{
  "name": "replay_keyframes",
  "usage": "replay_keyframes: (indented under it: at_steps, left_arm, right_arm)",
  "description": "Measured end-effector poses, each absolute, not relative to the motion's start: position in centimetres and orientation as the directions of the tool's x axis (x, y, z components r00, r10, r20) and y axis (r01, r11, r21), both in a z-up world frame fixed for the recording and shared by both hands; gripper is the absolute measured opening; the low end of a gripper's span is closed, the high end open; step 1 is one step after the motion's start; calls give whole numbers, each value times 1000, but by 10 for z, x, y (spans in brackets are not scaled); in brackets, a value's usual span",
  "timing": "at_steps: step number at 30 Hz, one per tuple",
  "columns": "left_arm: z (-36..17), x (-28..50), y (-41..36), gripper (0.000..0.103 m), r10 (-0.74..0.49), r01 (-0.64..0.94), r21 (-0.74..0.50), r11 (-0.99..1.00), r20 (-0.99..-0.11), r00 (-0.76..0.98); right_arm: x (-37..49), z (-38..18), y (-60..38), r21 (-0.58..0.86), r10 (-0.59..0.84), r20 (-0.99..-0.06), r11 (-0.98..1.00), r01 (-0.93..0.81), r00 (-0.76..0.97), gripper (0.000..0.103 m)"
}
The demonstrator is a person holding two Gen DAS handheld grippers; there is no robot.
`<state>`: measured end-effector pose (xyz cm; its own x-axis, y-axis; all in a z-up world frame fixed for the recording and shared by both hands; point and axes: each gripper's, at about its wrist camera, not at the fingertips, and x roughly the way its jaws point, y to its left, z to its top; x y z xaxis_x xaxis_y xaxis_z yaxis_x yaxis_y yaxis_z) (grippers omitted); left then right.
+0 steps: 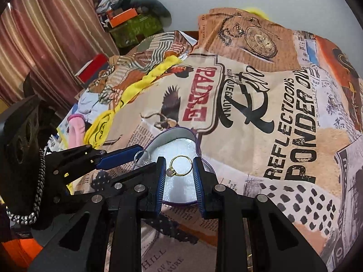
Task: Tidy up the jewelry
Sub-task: 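Open the left tool over the heart tin while the right tool drops the gold ring in, then withdraw both open tools from the tin back toward the remaining jewelry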
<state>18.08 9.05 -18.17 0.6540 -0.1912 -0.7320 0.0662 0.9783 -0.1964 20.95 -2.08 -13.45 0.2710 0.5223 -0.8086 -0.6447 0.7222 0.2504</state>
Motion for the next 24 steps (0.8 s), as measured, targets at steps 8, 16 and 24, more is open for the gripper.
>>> replay_keyframes:
  at_steps: [8,16,24]
  left_arm:
    - [-178,175,89,30,-193,73,-194,978,-729,657]
    - [-167,163,87,33,-172,68,-171,983,-722,670]
    - [-149,150,88,33,-134,44,-144,989,-709,692]
  right_arm:
    - [207,-132,-16,222,506,-816,721,-656,280,22]
    - [202,-125,-16,195,497,-813,723,-663,303,31]
    - [190,-100,-33,176,513,-772,739,-650,375,31]
